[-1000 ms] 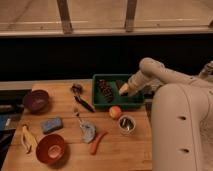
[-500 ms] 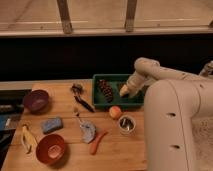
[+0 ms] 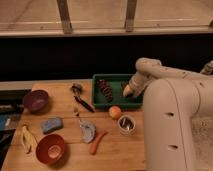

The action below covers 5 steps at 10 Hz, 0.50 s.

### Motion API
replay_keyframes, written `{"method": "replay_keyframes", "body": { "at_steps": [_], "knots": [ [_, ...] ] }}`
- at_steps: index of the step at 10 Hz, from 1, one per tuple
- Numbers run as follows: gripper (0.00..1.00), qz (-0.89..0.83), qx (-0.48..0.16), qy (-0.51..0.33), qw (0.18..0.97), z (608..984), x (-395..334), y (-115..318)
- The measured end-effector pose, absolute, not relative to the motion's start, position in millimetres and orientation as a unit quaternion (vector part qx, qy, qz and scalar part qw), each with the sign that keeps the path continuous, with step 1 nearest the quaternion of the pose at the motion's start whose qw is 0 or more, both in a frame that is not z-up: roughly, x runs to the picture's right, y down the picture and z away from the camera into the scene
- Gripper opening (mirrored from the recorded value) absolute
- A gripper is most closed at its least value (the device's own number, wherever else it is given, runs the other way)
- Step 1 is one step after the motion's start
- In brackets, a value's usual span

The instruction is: Wipe tray with eraser

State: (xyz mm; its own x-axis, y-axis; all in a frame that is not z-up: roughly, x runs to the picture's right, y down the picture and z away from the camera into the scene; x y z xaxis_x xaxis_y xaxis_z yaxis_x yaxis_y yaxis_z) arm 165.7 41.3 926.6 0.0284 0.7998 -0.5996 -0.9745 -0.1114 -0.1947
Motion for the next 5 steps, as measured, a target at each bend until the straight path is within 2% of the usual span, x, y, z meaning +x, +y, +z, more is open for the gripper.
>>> {"method": "replay_keyframes", "body": {
  "at_steps": [5],
  "knots": [
    [0.0, 0.657, -0.305, 0.146, 0.674, 961, 139, 16]
  ]
}}
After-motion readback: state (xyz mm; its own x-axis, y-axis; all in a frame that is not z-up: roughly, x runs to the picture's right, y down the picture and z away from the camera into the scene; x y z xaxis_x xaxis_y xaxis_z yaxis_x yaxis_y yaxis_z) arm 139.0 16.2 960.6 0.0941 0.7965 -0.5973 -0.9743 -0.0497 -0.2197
